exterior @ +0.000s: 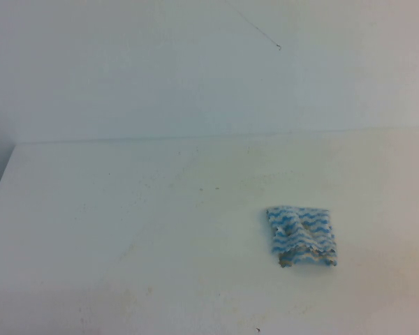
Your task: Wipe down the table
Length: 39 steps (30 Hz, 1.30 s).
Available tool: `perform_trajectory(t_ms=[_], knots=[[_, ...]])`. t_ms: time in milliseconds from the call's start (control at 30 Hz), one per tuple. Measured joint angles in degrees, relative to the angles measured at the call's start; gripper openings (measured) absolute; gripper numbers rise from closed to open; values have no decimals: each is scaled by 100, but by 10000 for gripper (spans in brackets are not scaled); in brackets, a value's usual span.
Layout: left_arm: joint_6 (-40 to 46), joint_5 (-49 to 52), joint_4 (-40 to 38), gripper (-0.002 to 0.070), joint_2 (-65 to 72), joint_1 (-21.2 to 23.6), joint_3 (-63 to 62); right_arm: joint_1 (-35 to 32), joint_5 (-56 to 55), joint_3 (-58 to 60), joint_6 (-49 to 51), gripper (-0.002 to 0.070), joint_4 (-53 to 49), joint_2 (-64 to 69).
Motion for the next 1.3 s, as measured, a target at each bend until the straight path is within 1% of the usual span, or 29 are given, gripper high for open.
perform_trajectory(t_ms=[167, 333, 600, 667, 700, 767, 833, 967, 1133, 1267, 1300], knots=[[0, 0, 0, -1, 0, 0, 0, -51, -13, 485, 0, -1, 12, -399], [0, 0, 0, -1, 0, 0, 0, -51, -19, 484, 0, -1, 22, -411], [0, 0, 0, -1, 0, 0, 0, -51, -763, 484, 0, -1, 38, -411], [0, 0, 0, -1, 0, 0, 0, -51, -876, 484, -112, -1, 344, -411], [0, 0, 0, -1, 0, 0, 0, -51, -857, 484, -365, -2, 729, -411], [0, 0, 0, -1, 0, 0, 0, -51, -733, 484, -1084, -2, 1554, -411], [0, 0, 0, -1, 0, 0, 0, -51, -638, 484, -1573, -2, 1894, -411], [0, 0, 0, -1, 0, 0, 0, -51, -217, 484, -1639, -2, 1886, -411], [0, 0, 0, -1, 0, 0, 0, -61, 816, 484, -1639, -2, 1881, -722], [0, 0, 0, -1, 0, 0, 0, -269, 1321, 484, -1639, -2, 1942, -772], [0, -93, 10, 1, 0, 0, 249, -285, 1391, 484, -1639, -2, 1942, -772]])
